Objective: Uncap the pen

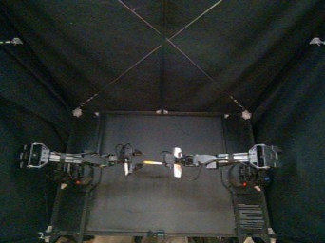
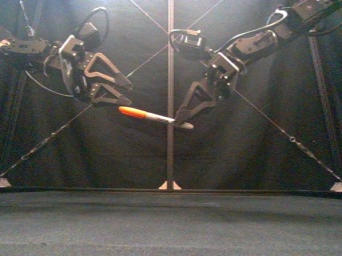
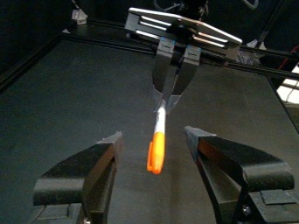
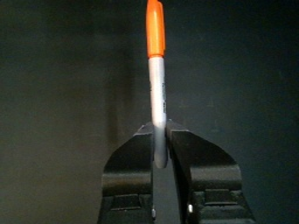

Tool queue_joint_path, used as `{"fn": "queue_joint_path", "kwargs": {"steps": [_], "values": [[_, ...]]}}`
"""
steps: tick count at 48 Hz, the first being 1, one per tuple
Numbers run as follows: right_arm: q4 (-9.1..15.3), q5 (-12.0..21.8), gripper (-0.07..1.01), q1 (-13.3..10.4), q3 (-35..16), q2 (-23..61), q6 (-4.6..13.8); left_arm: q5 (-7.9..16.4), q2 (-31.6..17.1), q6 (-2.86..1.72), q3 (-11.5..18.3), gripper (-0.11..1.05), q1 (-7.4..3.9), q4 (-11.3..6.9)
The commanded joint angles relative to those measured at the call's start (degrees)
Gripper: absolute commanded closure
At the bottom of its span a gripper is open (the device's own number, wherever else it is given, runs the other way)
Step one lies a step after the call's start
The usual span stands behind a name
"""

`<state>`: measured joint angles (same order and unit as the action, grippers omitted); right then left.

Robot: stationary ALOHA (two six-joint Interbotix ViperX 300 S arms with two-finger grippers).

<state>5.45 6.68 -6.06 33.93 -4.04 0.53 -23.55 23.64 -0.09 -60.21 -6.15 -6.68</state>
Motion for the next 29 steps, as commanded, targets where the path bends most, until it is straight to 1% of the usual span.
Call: {"fn": "queue_joint_path", "kwargs": {"steps": [1, 2, 3, 5, 9, 10, 17, 29], "values": [[0.53, -0.62, 0.52, 0.26, -1.58, -2.72, -0.18, -0.62, 0.09, -0.18, 1.23, 0.03, 0.35, -0.09], [0.7, -0.62, 0.52, 0.35, -1.58, -2.81, -0.18, -0.62, 0.09, -0.26, 1.23, 0.03, 0.44, -0.09], [0.88, -0.7, 0.52, 0.44, -1.58, -2.9, -0.18, -0.62, 0.09, -0.44, 1.23, 0.03, 0.79, -0.26], [1.14, -0.97, 0.52, 0.62, -1.58, -3.08, -0.18, -0.62, 0.18, -0.62, 1.14, 0.03, 1.23, -0.53], [1.76, -1.76, 0.52, 1.05, -1.58, -3.43, -0.18, -0.62, 0.09, -0.62, 1.05, 0.03, 1.67, -1.14], [1.85, -1.93, 0.52, 1.14, -1.67, -3.52, -0.18, -0.62, 0.09, -0.7, 0.97, 0.03, 1.67, -1.32], [2.2, -3.25, 0.52, 1.58, -1.67, -3.78, -0.18, -0.62, 0.09, -0.7, 0.79, 0.03, 1.67, -2.02], [2.29, -4.13, 0.52, 1.58, -1.76, -3.78, -0.26, -0.44, 0.09, -0.79, 0.7, 0.03, 1.67, -2.2]]}}
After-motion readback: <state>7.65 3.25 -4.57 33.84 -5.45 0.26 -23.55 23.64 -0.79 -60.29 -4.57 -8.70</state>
